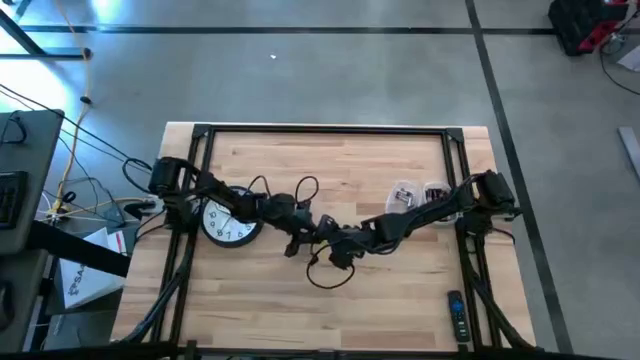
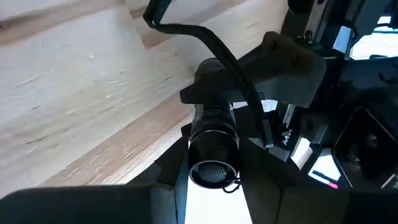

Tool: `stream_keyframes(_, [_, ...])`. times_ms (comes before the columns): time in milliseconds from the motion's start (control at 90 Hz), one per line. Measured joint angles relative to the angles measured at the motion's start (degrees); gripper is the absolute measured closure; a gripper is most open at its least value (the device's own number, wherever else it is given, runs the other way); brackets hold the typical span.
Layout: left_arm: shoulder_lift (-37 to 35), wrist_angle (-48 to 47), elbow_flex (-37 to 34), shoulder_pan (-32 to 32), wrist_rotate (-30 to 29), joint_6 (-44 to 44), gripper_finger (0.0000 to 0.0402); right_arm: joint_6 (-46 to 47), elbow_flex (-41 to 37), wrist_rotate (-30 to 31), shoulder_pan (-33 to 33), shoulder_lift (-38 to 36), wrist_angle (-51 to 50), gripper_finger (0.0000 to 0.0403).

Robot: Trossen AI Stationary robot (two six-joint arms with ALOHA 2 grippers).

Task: Insert battery
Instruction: Close the black flashlight lid

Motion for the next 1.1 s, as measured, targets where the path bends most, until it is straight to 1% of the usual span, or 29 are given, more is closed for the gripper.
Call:
stream_keyframes(78, [0.0,-0.17,0.0,-0.1,-0.02,0.59,0.0303,0.05,0.04,-1.47,-0.26,-0.05,0.03,0.0311])
stream_keyframes(356, [0.0,-0.17,0.0,-0.15,-0.13,0.77,0.0303,0.59,0.04,-2.96,-1.3,-0.07,0.51,0.0311])
stream_keyframes(478, [-0.02,-0.17,0.0,-0.33,-0.81,2.17,0.0303,3.43,0.04,-4.19,-1.52,-0.09,0.71,0.0311])
stream_keyframes(600, [-0.04,-0.17,0.0,-0.74,-3.29,3.0,0.0303,7.39,0.04,-4.43,-1.74,-0.09,0.67,0.0311])
stream_keyframes(756, [-0.07,-0.17,0.0,-0.74,-3.82,3.82,0.0303,12.49,0.04,-4.56,-1.8,-0.09,0.26,0.0311])
stream_keyframes(922, [-0.07,-0.2,0.0,-0.81,-4.06,4.27,0.0303,15.54,0.07,-6.74,-2.45,-0.09,0.13,0.0311])
stream_keyframes(1100, [-0.07,-0.25,0.0,-2.33,-9.08,7.17,0.0303,19.13,0.07,-9.26,-3.58,-0.09,0.09,0.0311])
